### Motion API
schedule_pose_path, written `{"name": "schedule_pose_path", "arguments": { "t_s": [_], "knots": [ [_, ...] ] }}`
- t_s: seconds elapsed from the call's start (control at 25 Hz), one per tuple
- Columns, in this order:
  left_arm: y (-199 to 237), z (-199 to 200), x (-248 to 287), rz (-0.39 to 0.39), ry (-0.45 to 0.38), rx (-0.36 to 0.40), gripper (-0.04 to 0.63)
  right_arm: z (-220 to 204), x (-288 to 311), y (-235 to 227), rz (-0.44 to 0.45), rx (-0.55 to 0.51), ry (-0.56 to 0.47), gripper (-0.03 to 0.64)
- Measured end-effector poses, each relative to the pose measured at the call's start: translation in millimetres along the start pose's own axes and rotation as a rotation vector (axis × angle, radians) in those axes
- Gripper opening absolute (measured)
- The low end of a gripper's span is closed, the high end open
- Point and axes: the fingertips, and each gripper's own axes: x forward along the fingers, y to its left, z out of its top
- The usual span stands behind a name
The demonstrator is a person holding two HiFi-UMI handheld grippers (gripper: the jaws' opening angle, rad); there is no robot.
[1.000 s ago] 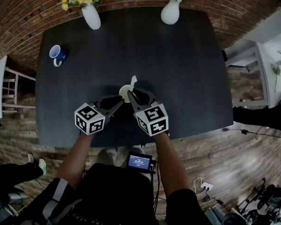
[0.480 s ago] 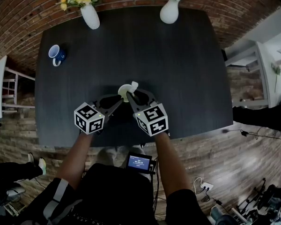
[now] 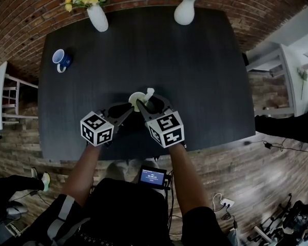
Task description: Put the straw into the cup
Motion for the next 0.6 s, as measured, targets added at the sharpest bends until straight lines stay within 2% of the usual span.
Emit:
{"name": "schedule_pose_path", "arguments": {
  "t_s": [0.08,0.16,0.6],
  "knots": [
    [0.5,-0.9,0.0,0.004,0.002,-0.002,0.038,-0.6,-0.6,-1.7,-0.01,0.005,0.005,0.129],
    [1.1,-2.0,0.2,0.006,0.008,-0.001,0.038,-1.2,-1.1,-2.9,-0.017,0.011,0.011,0.169],
    [-1.4,0.0,3.2,0.004,0.016,0.012,0.038,-8.8,-5.6,-13.7,-0.021,0.061,0.029,0.181]
  ]
}}
